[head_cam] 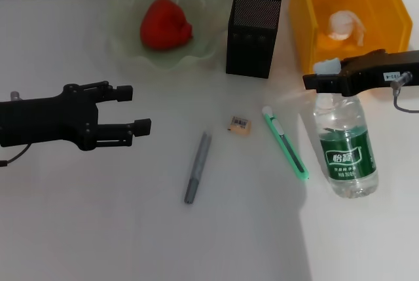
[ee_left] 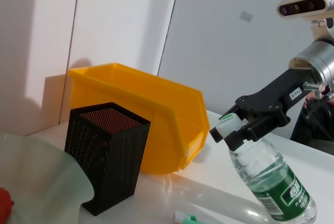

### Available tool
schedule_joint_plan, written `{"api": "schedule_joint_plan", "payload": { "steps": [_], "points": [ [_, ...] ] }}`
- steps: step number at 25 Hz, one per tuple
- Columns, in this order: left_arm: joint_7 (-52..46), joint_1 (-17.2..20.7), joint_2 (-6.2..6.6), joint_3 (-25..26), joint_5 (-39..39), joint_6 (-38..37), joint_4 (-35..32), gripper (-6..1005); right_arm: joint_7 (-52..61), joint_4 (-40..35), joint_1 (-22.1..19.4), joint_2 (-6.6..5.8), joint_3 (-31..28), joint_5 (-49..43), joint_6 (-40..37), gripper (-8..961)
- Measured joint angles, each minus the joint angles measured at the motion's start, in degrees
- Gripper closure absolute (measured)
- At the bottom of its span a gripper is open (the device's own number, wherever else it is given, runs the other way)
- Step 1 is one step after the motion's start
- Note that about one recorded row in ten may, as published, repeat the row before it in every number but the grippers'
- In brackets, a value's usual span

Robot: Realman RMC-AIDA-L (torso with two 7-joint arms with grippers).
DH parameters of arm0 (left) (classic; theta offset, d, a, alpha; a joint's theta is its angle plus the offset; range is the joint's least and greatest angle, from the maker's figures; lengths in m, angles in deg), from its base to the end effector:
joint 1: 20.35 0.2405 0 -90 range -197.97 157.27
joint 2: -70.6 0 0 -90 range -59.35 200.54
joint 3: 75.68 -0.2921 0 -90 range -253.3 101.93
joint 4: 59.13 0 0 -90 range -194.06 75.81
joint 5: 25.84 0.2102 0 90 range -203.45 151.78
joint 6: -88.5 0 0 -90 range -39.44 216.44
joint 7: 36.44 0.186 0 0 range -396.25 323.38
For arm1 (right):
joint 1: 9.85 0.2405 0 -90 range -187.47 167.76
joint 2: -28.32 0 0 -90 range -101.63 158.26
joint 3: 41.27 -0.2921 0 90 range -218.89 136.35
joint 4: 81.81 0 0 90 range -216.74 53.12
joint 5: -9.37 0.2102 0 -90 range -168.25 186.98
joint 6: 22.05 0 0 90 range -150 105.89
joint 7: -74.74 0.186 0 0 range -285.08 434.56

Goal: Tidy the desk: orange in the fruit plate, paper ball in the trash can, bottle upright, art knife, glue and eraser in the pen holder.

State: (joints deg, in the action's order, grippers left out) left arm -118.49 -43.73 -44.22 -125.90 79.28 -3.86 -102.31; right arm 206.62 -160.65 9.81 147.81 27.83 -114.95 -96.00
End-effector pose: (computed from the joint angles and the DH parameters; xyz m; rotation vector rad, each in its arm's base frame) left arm -0.2893 0.3366 -0.0232 -2.7573 -0.6045 -0.6875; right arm 0.2450 0.3787 -0.0233 -2.4873 0.9696 0.2219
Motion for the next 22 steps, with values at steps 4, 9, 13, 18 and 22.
{"api": "schedule_joint_plan", "payload": {
  "steps": [4,9,13,18,22],
  "points": [
    [0.0,-0.1,-0.18,0.1,0.0,-0.5,-0.5,154,-2.0,-3.6,-2.4,0.15,0.4,1.3,0.2,514],
    [0.0,0.2,-0.47,0.2,0.0,-1.3,-0.7,154,-3.2,-7.7,-3.5,0.13,0.1,1.3,-0.7,515],
    [-0.3,0.4,-0.57,0.5,0.0,-1.4,-0.7,154,-3.3,-10.5,-3.8,0.09,0.0,1.4,-1.2,515],
    [-0.4,0.4,-0.58,1.7,0.0,-2.1,-0.8,153,-3.3,-14.3,-3.7,0.05,-0.2,1.8,-1.3,515],
    [-0.4,0.3,-0.58,3.4,-0.1,-2.8,-0.8,153,-3.4,-16.7,-3.2,-0.12,-0.8,4.7,-0.9,515]
  ]
}}
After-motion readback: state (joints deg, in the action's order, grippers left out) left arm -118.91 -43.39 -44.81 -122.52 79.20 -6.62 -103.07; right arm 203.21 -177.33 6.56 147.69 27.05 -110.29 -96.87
